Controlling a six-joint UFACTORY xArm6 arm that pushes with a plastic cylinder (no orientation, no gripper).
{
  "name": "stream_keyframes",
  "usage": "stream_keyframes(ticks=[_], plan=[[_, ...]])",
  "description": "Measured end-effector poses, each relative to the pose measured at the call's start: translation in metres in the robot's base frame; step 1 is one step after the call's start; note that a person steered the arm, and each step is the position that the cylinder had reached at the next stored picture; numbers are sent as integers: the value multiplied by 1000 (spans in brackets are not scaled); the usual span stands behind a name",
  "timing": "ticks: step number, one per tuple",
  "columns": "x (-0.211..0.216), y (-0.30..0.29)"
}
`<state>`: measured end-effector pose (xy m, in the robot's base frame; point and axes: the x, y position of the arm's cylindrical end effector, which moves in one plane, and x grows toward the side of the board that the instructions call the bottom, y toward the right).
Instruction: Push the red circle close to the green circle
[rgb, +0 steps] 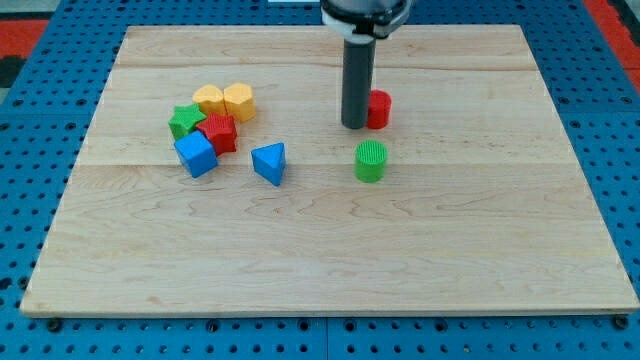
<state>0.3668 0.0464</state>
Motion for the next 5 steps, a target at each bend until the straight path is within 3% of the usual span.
stream_keyframes(ticks=[3, 5], plan=[[7, 93], [-82, 65]])
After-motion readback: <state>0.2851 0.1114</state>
